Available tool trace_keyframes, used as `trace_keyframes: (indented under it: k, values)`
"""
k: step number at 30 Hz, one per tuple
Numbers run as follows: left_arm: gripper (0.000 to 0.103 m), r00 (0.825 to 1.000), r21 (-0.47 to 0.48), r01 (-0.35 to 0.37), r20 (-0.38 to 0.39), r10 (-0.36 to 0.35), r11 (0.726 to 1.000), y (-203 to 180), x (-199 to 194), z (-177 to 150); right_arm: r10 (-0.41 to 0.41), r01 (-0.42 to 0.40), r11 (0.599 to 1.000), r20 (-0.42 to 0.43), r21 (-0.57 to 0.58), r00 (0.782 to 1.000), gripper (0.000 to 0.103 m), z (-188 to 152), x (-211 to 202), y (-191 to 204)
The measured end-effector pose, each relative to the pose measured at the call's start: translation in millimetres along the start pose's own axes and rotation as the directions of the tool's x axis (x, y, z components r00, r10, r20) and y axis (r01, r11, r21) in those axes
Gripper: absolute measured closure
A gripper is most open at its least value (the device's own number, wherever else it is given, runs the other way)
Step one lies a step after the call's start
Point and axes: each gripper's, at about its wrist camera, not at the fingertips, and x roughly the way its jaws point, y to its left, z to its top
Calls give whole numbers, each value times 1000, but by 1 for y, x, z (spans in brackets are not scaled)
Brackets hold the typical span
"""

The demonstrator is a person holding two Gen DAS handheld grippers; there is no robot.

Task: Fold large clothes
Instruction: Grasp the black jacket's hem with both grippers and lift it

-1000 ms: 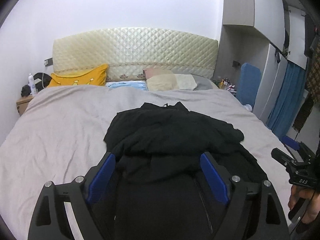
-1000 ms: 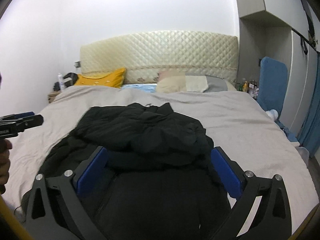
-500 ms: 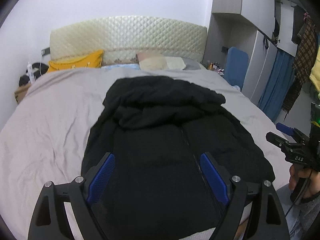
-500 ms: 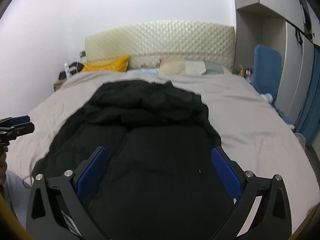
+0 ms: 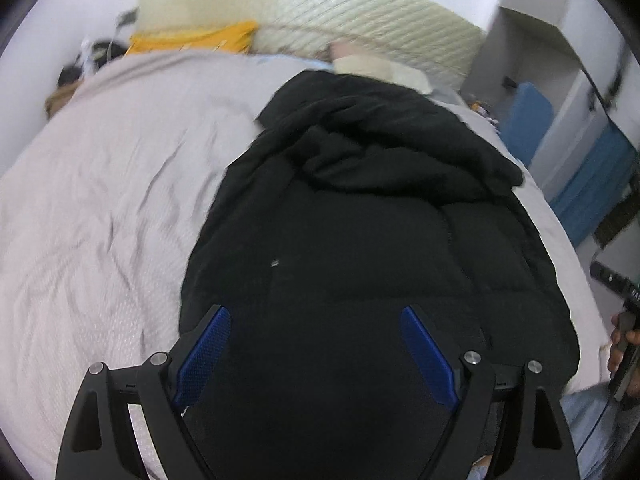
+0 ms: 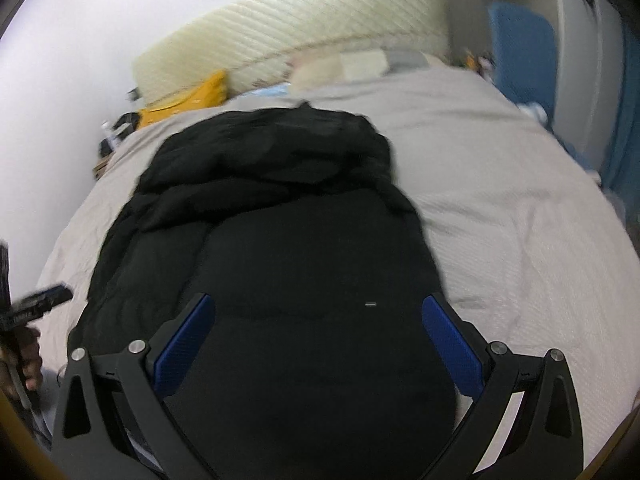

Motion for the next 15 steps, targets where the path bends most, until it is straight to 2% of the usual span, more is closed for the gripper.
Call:
trace_keyframes:
  k: [3, 6, 8, 9, 12, 15]
  values:
    - [16, 999, -77, 6, -32, -8, 997, 22, 8, 1, -21, 27, 996, -63, 90, 998, 0, 5, 15, -37]
    - [16, 998, -148, 17, -62, -27, 989, 41, 15, -1, -18, 48, 971, -130, 235, 991, 0, -1, 30, -72]
    - [16, 996, -184, 15, -83, -31, 983, 50, 22, -3, 52, 18, 933, -185, 360, 981, 0, -11, 46, -96]
    - [16, 996, -194, 1, -92, -19, 981, 53, 24, -3, 120, -11, 891, -212, 454, 970, 0, -21, 58, -112]
    - [16, 992, -241, -29, -124, -1, 970, 64, 34, -4, 187, 16, 788, -263, 616, 947, 0, -45, 76, -137]
    - [16, 991, -286, -63, -134, 25, 956, 77, 36, -6, 251, -17, 760, -270, 650, 929, 0, -52, 85, -137]
